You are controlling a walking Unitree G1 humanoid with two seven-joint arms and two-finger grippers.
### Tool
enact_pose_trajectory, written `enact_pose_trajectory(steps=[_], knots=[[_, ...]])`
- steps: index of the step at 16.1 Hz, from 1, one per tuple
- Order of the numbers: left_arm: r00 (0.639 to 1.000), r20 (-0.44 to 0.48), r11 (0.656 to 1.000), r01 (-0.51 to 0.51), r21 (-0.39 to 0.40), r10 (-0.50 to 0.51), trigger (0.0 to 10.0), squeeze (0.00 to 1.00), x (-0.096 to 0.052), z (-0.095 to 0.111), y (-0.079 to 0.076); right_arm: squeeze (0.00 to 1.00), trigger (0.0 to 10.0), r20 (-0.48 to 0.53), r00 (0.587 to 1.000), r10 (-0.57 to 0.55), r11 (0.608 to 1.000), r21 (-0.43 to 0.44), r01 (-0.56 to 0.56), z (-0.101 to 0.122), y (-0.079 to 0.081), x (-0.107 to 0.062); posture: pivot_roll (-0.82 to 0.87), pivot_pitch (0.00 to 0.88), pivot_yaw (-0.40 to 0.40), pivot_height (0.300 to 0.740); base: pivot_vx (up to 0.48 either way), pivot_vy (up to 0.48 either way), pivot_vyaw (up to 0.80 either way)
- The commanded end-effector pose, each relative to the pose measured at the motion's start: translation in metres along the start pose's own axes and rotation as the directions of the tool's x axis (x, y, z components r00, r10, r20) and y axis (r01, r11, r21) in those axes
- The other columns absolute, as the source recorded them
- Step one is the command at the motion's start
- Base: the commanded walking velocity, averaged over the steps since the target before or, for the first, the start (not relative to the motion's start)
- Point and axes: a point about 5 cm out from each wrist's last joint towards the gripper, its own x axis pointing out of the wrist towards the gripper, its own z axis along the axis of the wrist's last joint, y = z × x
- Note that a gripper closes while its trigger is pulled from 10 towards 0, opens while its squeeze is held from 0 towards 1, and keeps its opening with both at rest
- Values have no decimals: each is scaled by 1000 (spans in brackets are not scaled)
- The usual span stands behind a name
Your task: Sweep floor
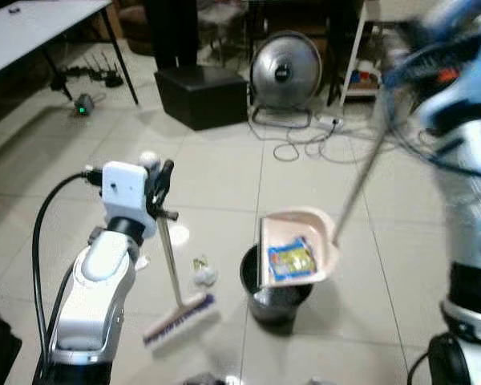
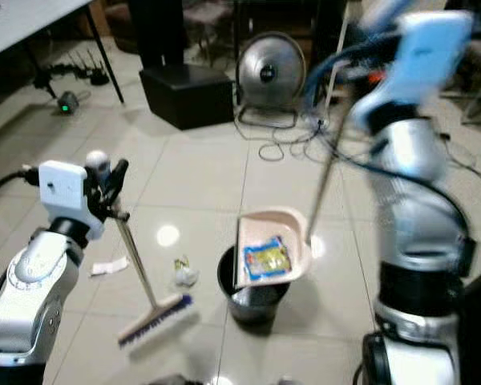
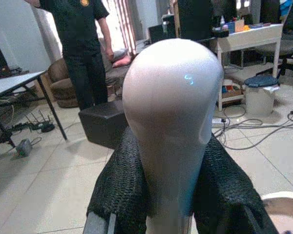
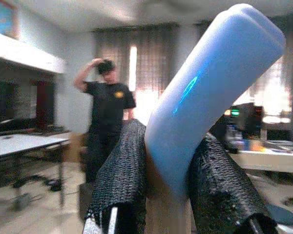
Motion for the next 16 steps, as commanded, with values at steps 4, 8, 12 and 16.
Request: enact_pose_trajectory(steps=[4,8,12,16], knots=[[1000,22,999,-5,39,4,10000,0,2,10,4,0,10000,113,975,190,978,-110,-177,3,40,9,-10,66,84,740,0,0,0],[1000,22,999,1,41,-2,10000,0,4,10,3,0,10000,142,934,328,935,-186,-300,-1,75,6,-7,70,86,740,0,0,0],[1000,24,999,9,48,-10,10000,0,5,12,2,0,10000,149,859,490,861,-232,-452,-12,116,-15,-5,70,89,740,0,0,0],[1000,24,998,13,55,-15,10000,0,4,12,2,0,10000,98,757,646,735,-350,-581,-23,144,-34,2,65,86,740,0,0,0]])
